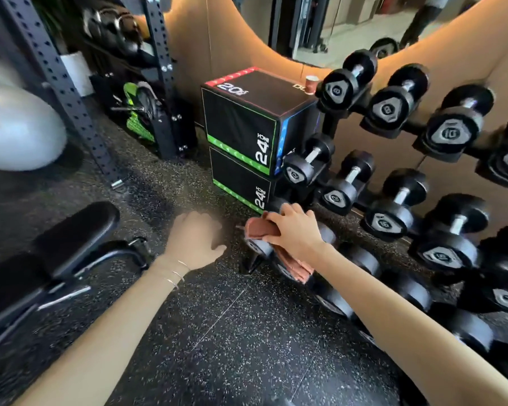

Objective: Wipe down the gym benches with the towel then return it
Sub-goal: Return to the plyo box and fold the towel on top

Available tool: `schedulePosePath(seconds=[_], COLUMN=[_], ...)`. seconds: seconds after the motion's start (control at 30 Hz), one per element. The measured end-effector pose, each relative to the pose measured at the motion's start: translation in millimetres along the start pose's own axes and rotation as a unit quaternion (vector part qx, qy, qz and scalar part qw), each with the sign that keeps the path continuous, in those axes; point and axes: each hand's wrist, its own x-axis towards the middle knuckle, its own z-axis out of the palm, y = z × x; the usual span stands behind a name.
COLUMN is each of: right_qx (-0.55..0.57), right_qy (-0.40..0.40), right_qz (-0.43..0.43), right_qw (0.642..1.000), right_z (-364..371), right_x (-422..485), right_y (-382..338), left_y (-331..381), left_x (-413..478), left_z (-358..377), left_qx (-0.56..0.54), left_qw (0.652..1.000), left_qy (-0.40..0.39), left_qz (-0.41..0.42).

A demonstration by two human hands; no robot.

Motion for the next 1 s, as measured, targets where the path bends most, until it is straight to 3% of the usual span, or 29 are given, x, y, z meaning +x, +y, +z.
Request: schedulePosePath(seconds=[0.47,1.0], right_qx=[-0.020,-0.028], right_qy=[-0.025,-0.034], right_qz=[-0.079,-0.054], right_qw=[0.996,0.998], right_z=[10,-7], right_x=[194,389], right_y=[4,71], left_y=[-82,-136], left_x=[129,343], left_z=[23,22], left_qx=[-0.010,-0.017], left_qw=[0.996,0.998], left_qy=[-0.018,-0.017], left_qz=[-0.088,-0.056])
